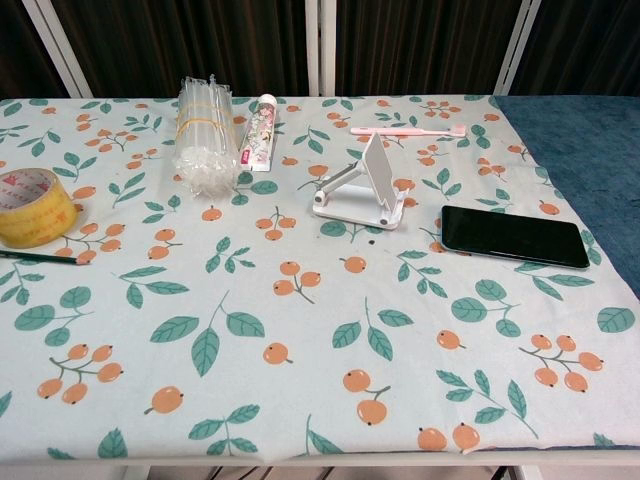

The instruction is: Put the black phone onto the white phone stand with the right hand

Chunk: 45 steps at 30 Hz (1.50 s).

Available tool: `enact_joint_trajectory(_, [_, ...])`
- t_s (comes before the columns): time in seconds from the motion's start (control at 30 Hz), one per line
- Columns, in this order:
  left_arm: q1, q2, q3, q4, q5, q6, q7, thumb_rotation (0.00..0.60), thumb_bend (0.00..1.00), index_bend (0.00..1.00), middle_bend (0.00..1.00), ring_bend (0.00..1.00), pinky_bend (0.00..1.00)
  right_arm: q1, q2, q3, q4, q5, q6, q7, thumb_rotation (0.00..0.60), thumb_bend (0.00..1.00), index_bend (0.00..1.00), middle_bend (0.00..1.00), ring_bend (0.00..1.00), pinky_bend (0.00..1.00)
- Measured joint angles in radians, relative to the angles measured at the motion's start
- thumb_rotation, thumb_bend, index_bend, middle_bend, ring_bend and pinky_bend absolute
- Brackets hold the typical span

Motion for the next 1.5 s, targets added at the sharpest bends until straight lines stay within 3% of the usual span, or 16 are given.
enact_joint_trajectory(0.63, [-0.014, -0.004, -0.005, 0.021, 0.023, -0.003, -0.015, 0.443, 0.03, 0.05, 0.09, 0.10, 0.19, 0.024, -0.012, 0.009, -0.025, 0.034, -0.050, -0.054, 0.600, 0.31, 0.00, 0.00, 0.00, 0.00])
enact_joint_trajectory(0.8, [-0.011, -0.010, 0.001, 0.032, 0.029, -0.002, -0.028, 0.442, 0.03, 0.05, 0.09, 0.10, 0.19, 0.047, -0.008, 0.019, -0.076, 0.068, -0.086, -0.142, 0.600, 0.21, 0.00, 0.00, 0.00, 0.00])
enact_joint_trajectory(1.1, [-0.005, -0.006, 0.010, 0.047, 0.041, 0.004, -0.053, 0.442, 0.03, 0.05, 0.09, 0.10, 0.19, 0.141, -0.013, 0.053, -0.282, 0.210, -0.206, -0.409, 0.600, 0.05, 0.00, 0.00, 0.00, 0.00])
enact_joint_trajectory(1.2, [-0.003, -0.005, 0.014, 0.050, 0.047, 0.007, -0.059, 0.442, 0.03, 0.06, 0.09, 0.10, 0.19, 0.178, -0.027, 0.071, -0.325, 0.284, -0.237, -0.478, 0.600, 0.04, 0.00, 0.00, 0.00, 0.00])
enact_joint_trajectory(1.5, [0.003, -0.013, 0.026, 0.080, 0.059, 0.008, -0.084, 0.442, 0.02, 0.06, 0.09, 0.10, 0.19, 0.336, -0.075, 0.155, -0.413, 0.672, -0.300, -0.672, 0.600, 0.04, 0.00, 0.00, 0.00, 0.00])
